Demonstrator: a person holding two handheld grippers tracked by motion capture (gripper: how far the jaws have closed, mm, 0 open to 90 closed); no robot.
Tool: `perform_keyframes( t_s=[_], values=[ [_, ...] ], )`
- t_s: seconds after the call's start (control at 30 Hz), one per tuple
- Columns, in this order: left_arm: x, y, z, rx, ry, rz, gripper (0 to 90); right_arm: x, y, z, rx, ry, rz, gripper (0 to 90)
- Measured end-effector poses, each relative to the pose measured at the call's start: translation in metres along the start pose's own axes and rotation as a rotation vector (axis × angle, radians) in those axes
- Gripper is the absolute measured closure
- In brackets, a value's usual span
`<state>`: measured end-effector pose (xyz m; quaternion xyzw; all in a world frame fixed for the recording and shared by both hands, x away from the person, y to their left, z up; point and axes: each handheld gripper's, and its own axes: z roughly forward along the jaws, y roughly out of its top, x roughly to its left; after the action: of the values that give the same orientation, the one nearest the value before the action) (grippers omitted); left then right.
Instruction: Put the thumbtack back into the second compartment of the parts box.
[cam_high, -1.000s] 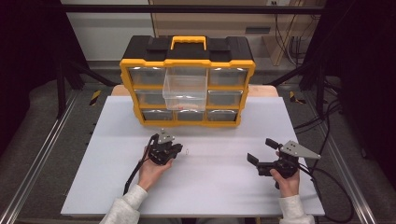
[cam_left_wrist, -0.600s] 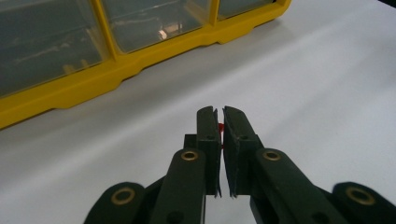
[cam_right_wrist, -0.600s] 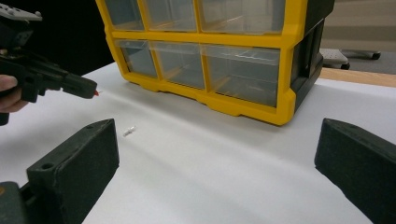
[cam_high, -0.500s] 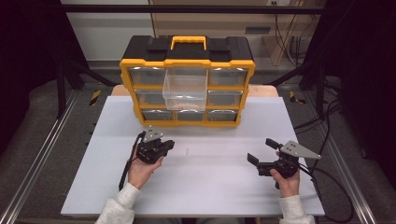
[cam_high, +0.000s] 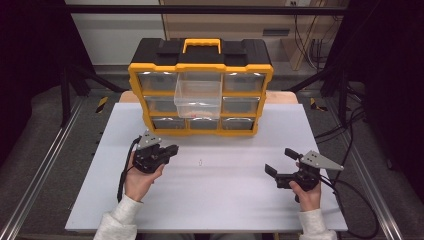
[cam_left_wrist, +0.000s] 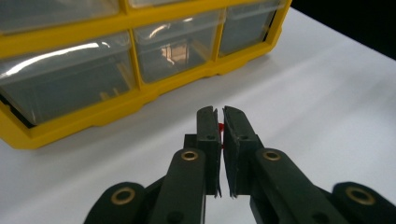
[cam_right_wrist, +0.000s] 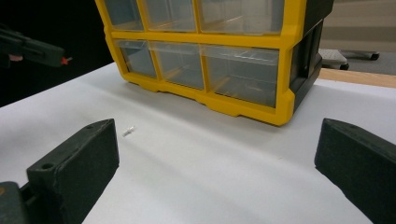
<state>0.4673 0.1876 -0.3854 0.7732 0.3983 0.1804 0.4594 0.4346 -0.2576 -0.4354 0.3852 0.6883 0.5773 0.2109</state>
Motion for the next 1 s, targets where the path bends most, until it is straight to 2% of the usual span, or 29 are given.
perform_keyframes(
  t_s=[0.33,1.0],
  values=[
    [0.001,0.018,-0.024,-0.048,-0.002,0.003,84.8,0.0,0.001,-0.001,-0.003,-0.003,0.0,0.3],
    [-0.012,0.064,-0.056,-0.109,-0.002,0.055,84.8,0.0,0.0,-0.001,-0.001,-0.006,-0.001,0.2]
  ],
)
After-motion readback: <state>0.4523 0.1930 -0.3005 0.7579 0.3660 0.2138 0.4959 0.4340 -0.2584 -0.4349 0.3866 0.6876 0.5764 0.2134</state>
